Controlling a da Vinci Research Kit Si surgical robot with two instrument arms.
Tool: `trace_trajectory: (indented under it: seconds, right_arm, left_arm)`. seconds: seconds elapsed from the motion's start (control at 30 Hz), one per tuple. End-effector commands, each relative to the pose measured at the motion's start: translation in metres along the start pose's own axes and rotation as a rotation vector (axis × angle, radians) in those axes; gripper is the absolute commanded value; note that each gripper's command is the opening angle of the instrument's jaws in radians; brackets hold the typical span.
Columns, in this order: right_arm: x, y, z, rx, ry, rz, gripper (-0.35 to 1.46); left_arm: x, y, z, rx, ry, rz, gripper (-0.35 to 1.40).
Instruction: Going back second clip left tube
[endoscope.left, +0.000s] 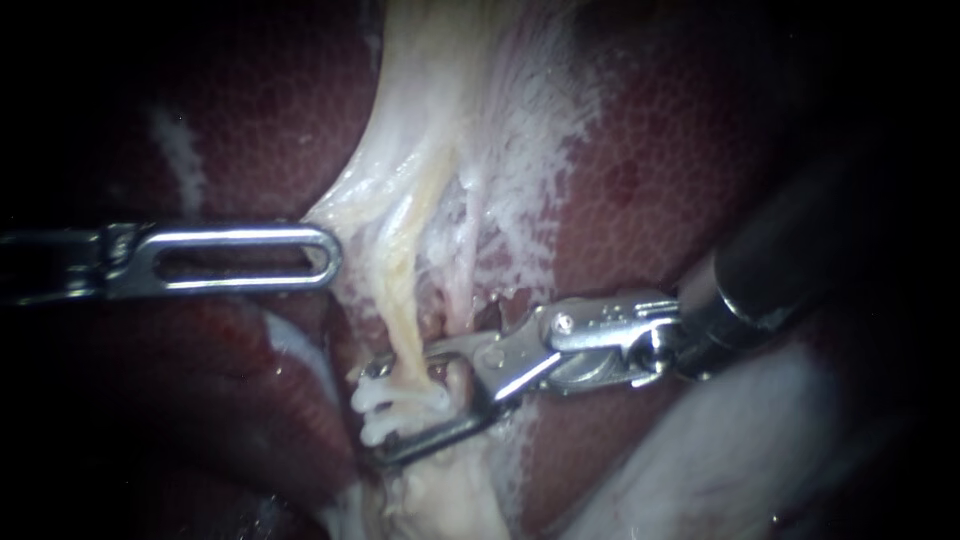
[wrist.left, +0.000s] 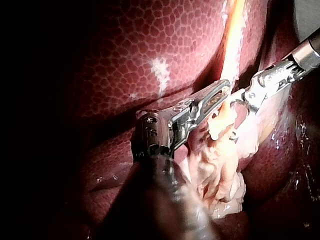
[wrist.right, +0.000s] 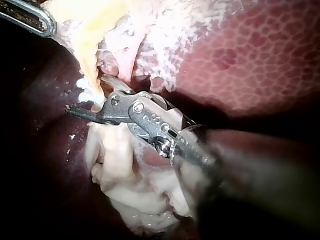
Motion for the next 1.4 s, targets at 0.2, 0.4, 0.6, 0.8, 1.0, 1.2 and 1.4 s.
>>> trace_trajectory:
  seconds: [0.2,0.4,0.6,0.8,1.0,1.2,1.4]
  right_arm:
    - [-0.0001,-0.0005,-0.0018,0.000,0.000,0.001,0.59]
    - [-0.0002,-0.0014,-0.0052,-0.015,0.002,0.005,0.59]
    - [0.0004,-0.0018,-0.0098,-0.044,0.004,0.010,0.59]
    - [0.0016,-0.0019,-0.0142,-0.078,0.009,-0.004,0.60]
    - [0.0027,-0.0020,-0.0176,-0.112,0.008,-0.022,0.60]
    - [0.0038,-0.0023,-0.0190,-0.116,0.016,-0.035,0.60]
    - [0.0040,-0.0025,-0.0193,-0.117,0.015,-0.039,0.60]
  left_arm:
    - [0.0000,0.0000,0.0000,0.000,0.000,0.000,-0.35]
    - [0.0000,0.0001,0.0000,0.000,0.000,0.000,-0.35]
    - [0.0000,0.0001,0.0000,0.001,0.000,0.000,-0.35]
    - [0.0001,0.0002,0.0000,0.001,0.000,0.001,-0.35]
    - [0.0001,0.0003,0.0001,0.001,0.000,0.001,-0.35]
    - [0.0002,0.0005,0.0001,0.001,0.000,0.002,-0.35]
    - [0.0002,0.0005,0.0002,0.000,0.000,0.002,-0.35]
